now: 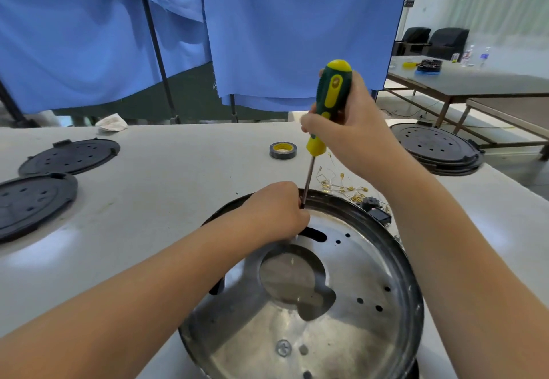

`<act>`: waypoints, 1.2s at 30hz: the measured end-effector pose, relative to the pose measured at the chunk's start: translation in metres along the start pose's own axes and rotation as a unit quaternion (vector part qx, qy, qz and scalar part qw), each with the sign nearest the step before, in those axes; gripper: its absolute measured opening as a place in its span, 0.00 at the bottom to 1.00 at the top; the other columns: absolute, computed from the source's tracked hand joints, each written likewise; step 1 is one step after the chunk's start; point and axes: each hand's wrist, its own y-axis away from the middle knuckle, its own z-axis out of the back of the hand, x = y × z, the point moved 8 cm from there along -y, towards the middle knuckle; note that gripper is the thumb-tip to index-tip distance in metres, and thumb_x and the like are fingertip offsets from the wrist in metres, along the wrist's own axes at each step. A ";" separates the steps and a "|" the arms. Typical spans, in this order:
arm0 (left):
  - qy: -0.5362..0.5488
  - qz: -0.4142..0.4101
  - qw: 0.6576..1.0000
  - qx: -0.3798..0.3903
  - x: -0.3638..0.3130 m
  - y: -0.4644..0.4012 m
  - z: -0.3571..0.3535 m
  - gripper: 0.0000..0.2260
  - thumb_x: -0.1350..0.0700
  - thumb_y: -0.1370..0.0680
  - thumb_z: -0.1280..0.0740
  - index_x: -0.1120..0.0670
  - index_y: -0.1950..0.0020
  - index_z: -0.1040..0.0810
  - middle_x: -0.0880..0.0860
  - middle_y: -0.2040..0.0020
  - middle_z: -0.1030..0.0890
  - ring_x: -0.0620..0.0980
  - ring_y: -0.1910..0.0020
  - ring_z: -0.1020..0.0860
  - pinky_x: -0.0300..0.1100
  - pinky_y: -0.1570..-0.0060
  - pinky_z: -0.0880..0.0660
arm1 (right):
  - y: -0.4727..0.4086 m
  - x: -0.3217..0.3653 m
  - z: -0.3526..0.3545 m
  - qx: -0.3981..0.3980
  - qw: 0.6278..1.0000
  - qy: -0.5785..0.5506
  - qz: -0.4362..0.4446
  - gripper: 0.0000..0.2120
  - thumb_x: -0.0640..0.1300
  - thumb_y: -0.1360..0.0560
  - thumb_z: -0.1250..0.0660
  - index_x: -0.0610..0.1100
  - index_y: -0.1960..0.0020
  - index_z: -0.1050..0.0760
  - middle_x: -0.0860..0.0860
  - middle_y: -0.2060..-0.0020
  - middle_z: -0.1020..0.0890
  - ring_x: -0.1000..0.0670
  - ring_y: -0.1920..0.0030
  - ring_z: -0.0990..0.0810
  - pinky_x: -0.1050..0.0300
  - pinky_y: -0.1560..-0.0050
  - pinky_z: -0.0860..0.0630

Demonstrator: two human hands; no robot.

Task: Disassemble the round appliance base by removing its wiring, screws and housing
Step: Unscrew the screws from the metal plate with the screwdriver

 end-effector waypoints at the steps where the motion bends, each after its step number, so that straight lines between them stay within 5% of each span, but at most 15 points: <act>1: 0.001 0.001 1.000 0.000 0.000 0.000 0.000 0.04 0.54 0.24 0.36 0.54 0.52 0.27 0.52 0.58 0.22 0.49 0.59 0.25 0.39 0.64 0.30 | 0.000 0.000 0.000 -0.010 1.000 0.006 0.000 0.18 0.48 0.26 0.30 0.48 0.41 0.35 0.43 0.52 0.21 0.52 0.57 0.20 0.68 0.59 0.23; 4: 0.002 0.005 1.000 0.001 0.001 0.000 -0.001 0.04 0.54 0.24 0.35 0.53 0.53 0.26 0.52 0.57 0.22 0.48 0.60 0.25 0.40 0.64 0.29 | 0.000 -0.001 0.004 -0.048 0.999 0.011 0.006 0.19 0.52 0.26 0.29 0.42 0.43 0.31 0.39 0.52 0.22 0.45 0.56 0.20 0.64 0.59 0.23; 8: 0.005 0.008 1.000 0.001 0.001 -0.001 -0.001 0.04 0.54 0.24 0.35 0.52 0.53 0.27 0.51 0.57 0.22 0.47 0.61 0.25 0.39 0.65 0.29 | -0.001 0.005 0.008 -0.040 0.995 0.083 0.032 0.16 0.48 0.26 0.30 0.37 0.46 0.26 0.39 0.54 0.22 0.56 0.66 0.29 0.71 0.63 0.30; 11: 0.010 0.007 1.000 0.009 0.002 -0.002 -0.001 0.05 0.54 0.24 0.35 0.54 0.50 0.26 0.52 0.55 0.22 0.48 0.58 0.24 0.39 0.63 0.28 | -0.002 0.005 0.016 -0.020 0.996 0.087 0.012 0.18 0.49 0.28 0.27 0.40 0.44 0.26 0.42 0.54 0.20 0.56 0.63 0.25 0.66 0.61 0.26; 14: 0.016 0.004 1.000 0.019 0.001 -0.001 -0.001 0.05 0.55 0.24 0.34 0.54 0.50 0.26 0.52 0.54 0.21 0.48 0.58 0.24 0.40 0.61 0.26 | -0.002 0.004 0.020 0.022 0.998 0.055 -0.004 0.19 0.41 0.27 0.29 0.48 0.39 0.30 0.53 0.53 0.17 0.57 0.56 0.17 0.67 0.56 0.22; 18: 0.021 0.002 1.000 0.019 0.000 0.000 0.000 0.05 0.55 0.24 0.34 0.53 0.50 0.26 0.52 0.56 0.21 0.48 0.57 0.23 0.40 0.61 0.27 | -0.001 0.003 0.018 0.047 0.998 -0.022 -0.017 0.18 0.31 0.26 0.38 0.45 0.39 0.32 0.51 0.51 0.18 0.53 0.53 0.16 0.60 0.51 0.19; 20: 0.019 0.004 1.000 0.017 0.000 0.000 0.000 0.05 0.55 0.24 0.34 0.53 0.51 0.26 0.52 0.56 0.21 0.49 0.57 0.23 0.40 0.61 0.27 | -0.001 0.003 0.015 0.028 1.000 0.002 -0.012 0.15 0.36 0.26 0.36 0.44 0.41 0.33 0.48 0.52 0.19 0.51 0.53 0.18 0.56 0.50 0.20; 25: 0.018 0.007 1.000 0.012 0.001 -0.001 -0.001 0.05 0.54 0.24 0.34 0.53 0.50 0.26 0.51 0.56 0.22 0.47 0.58 0.24 0.38 0.62 0.28 | 0.000 0.008 0.016 -0.035 0.995 0.086 0.041 0.19 0.58 0.29 0.29 0.47 0.49 0.32 0.53 0.60 0.28 0.58 0.63 0.29 0.66 0.61 0.28; 29: 0.021 0.005 1.000 0.010 0.002 -0.001 -0.002 0.04 0.54 0.24 0.34 0.52 0.52 0.27 0.51 0.57 0.22 0.46 0.59 0.24 0.37 0.65 0.29 | -0.002 0.007 0.021 -0.050 0.994 0.086 0.037 0.20 0.54 0.31 0.26 0.47 0.44 0.27 0.51 0.55 0.23 0.58 0.60 0.26 0.65 0.56 0.24; 33: 0.023 0.000 1.000 0.010 0.001 0.000 -0.001 0.04 0.54 0.24 0.34 0.53 0.52 0.26 0.53 0.56 0.21 0.47 0.60 0.25 0.38 0.64 0.29 | -0.003 0.004 0.025 -0.051 0.998 0.041 0.018 0.30 0.49 0.33 0.23 0.52 0.36 0.34 0.54 0.57 0.19 0.62 0.64 0.20 0.68 0.57 0.22; 36: 0.024 -0.002 1.000 0.008 0.001 0.001 0.000 0.05 0.54 0.24 0.35 0.54 0.51 0.25 0.54 0.56 0.20 0.49 0.58 0.23 0.38 0.64 0.29 | -0.005 0.001 0.022 -0.032 0.999 0.009 0.015 0.23 0.41 0.27 0.28 0.51 0.39 0.36 0.51 0.50 0.18 0.53 0.54 0.16 0.57 0.48 0.20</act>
